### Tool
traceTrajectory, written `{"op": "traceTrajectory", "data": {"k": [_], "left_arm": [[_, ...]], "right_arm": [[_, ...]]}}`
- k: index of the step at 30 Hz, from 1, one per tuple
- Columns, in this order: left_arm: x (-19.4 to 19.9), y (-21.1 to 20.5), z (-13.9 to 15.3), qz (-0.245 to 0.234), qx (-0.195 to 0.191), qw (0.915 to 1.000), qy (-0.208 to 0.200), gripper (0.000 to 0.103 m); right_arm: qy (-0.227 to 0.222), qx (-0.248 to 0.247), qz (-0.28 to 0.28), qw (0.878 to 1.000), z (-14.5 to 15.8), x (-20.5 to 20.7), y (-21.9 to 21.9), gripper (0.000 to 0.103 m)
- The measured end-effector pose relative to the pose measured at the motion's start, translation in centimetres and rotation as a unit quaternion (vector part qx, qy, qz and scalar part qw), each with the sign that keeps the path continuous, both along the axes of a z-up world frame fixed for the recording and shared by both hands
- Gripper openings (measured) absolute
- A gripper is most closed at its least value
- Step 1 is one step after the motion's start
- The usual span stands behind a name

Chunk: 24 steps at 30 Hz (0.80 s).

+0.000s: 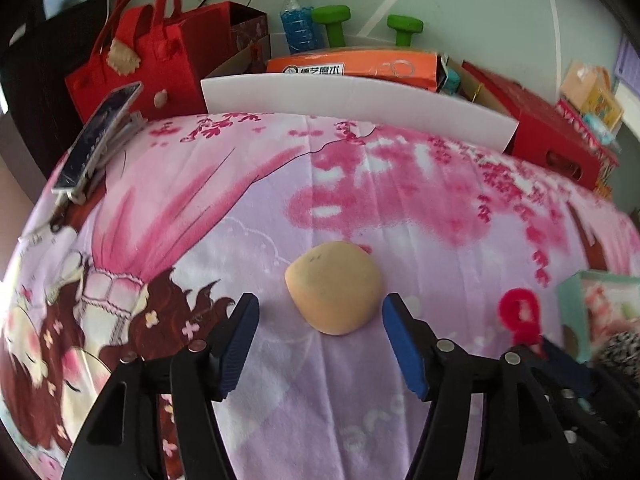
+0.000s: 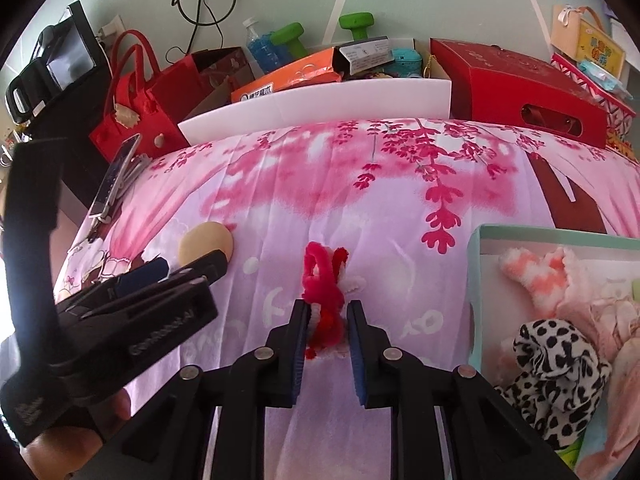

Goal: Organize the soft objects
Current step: 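Grasp and lift the beige round sponge with the left gripper while the right gripper holds the tie, then carry the sponge and red hair tie over the white tray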

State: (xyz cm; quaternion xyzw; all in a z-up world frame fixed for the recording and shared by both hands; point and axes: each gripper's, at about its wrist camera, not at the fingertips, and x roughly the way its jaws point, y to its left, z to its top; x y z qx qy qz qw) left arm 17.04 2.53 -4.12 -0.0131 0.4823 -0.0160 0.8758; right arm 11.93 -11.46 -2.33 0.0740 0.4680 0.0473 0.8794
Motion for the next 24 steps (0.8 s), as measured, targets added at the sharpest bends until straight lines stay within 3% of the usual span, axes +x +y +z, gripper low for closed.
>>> {"op": "traceTrajectory", "data": {"k": [6,13,17,20,24], "left_arm": [[0.5,-1.3,-0.6,-0.015,0.049,0.9987,-0.005,0.066],[0.5,-1.1,-0.5,-0.017,0.064,0.9976,-0.017,0.066],[0.5,-1.0,-0.5,-0.017,0.060,0.9979,-0.015,0.064],[0.5,-0.8,-0.4,-0.020,0.045,0.9987,-0.011,0.053],[0.5,-0.8,-0.2,-0.018,0.039,0.9990,-0.008,0.053]], "right_arm": [[0.007,0.006,-0.004,1.000,-0.3,0.2,-0.5,0.021],[0.016,0.007,-0.007,1.000,-0.7,0.2,-0.7,0.021],[0.015,0.005,-0.007,1.000,-0.6,0.2,-0.7,0.021],[0.016,0.004,-0.007,1.000,-0.5,0.2,-0.7,0.021],[0.018,0.002,-0.007,1.000,-0.6,0.2,-0.8,0.021]]}}
